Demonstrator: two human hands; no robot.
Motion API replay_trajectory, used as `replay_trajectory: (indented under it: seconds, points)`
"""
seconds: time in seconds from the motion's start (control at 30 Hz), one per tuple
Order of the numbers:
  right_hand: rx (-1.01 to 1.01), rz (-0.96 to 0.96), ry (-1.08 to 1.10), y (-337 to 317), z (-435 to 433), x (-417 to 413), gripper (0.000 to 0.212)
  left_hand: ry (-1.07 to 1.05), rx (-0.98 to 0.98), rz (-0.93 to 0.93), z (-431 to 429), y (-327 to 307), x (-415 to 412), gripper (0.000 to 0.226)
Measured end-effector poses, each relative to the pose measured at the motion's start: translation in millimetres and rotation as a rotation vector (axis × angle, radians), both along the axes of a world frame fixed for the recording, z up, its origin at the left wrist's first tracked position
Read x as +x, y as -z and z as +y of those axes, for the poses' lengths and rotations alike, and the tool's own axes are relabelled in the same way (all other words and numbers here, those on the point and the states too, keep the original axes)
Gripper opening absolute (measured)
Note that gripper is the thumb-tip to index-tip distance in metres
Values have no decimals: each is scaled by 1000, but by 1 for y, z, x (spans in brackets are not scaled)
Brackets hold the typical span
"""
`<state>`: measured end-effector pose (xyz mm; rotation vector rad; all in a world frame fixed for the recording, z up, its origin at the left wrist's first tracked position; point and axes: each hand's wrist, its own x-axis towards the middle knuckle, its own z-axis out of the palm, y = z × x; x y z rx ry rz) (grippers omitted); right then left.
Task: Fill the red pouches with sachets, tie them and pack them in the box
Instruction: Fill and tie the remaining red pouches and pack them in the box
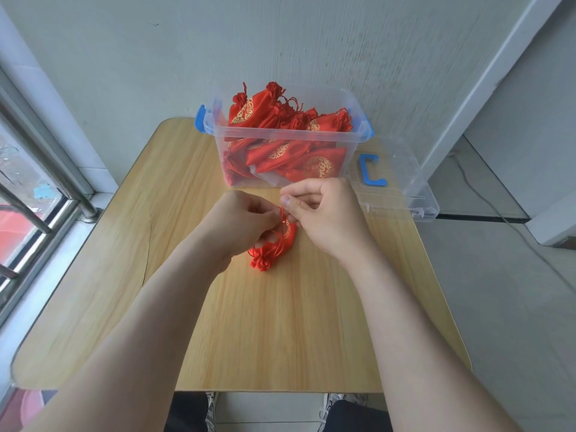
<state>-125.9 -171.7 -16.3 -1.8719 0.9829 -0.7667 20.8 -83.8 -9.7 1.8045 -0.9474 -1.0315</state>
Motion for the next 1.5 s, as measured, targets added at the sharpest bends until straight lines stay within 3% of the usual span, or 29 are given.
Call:
replay_trajectory:
  seconds: [0.2,0.33,0.47,0.87,1.13,1.2,1.3,1.4,1.5]
  points:
    - [-115,52,0,4,-3,-4,9,108,14,156,-1,-4,3,20]
    - [-90,61,16,5,-7,-5,3,133,13,133,0,-1,6,26]
    - [-4,18,-2,3,-5,-6,13,75,15,161,0,-1,6,21]
    - [-253,109,-109,-7,5,-8,28,-39,44,203,-1,-7,9,14]
    - [-382,227,-120,-2,6,-7,22,-23,30,294,-2,-10,5,28]
    - [-410,270,-132,-2,8,-7,24,-41,21,311,-2,-11,2,22]
    - [-431,344,-129,1,8,-5,26,-80,8,282,-3,-11,2,13]
    - [-391,418,-105,3,8,-5,22,-65,-12,219,-2,-10,3,29]
    - [-191,426,-50,-1,7,-7,18,-58,15,-57,1,-8,0,33]
